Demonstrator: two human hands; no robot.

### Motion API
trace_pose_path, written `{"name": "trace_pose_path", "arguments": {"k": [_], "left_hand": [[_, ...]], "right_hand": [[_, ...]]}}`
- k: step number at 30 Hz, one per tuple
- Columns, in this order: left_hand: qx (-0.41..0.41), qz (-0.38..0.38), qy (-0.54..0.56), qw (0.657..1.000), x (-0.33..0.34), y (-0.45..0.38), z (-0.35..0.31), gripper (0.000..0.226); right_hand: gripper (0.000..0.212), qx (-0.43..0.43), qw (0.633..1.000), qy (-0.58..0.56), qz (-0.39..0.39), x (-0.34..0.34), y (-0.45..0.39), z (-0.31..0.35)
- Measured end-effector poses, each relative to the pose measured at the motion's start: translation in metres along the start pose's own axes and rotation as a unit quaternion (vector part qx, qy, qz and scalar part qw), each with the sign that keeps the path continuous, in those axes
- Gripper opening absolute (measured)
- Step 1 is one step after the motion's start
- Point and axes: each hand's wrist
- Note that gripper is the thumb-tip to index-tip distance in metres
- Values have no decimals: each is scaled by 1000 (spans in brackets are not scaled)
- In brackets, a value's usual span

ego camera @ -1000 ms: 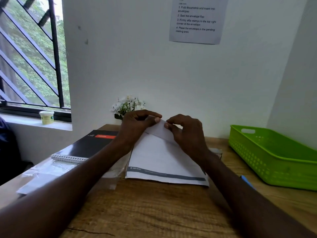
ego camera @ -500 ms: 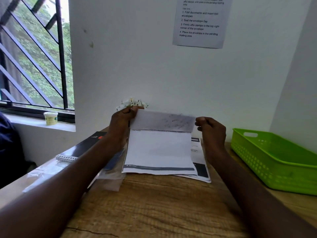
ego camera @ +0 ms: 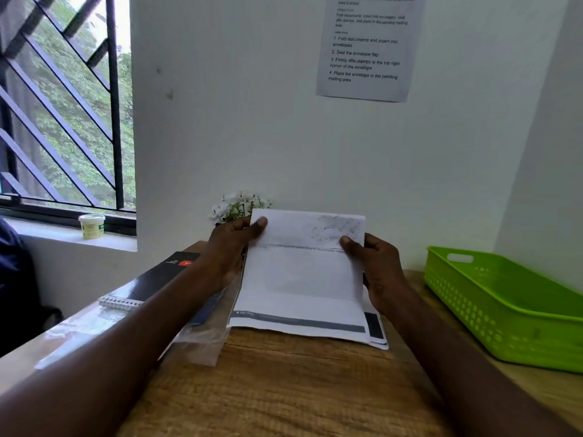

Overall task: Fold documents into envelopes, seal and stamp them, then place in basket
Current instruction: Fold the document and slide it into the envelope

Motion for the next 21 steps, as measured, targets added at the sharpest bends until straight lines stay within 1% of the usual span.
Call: {"name": "trace_pose_path", "arguments": {"k": [2, 5, 9, 11, 14, 17, 21], "left_hand": [[-17, 18, -24, 999, 2, 2, 2, 38], [-21, 12, -48, 999, 3, 3, 5, 28], [-16, 1, -34, 999, 2, 2, 10, 32], [-10, -6, -29, 1000, 3, 2, 10, 30], [-10, -31, -19, 999, 7, 1, 7, 27], [-52, -39, 28, 997, 10, 3, 0, 10], [-51, -36, 58, 996, 6, 3, -1, 18]], "right_hand": [[12, 8, 1000, -19, -20, 0, 0, 0], [11, 7, 999, -31, -32, -1, 0, 0], [26, 15, 999, -26, -20, -2, -1, -2], [27, 18, 999, -20, -33, -4, -2, -3], [38, 15, 999, -10, -45, -5, -4, -5], [37, 24, 999, 4, -39, -5, -7, -9], [47, 30, 998, 38, -49, -8, -12, -15]]}}
Point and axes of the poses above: each hand's wrist, its own y-axis away from the middle knuckle, its own x-axis out of the palm, z = x × y, and after that the axes turned 15 degrees about z, right-handed
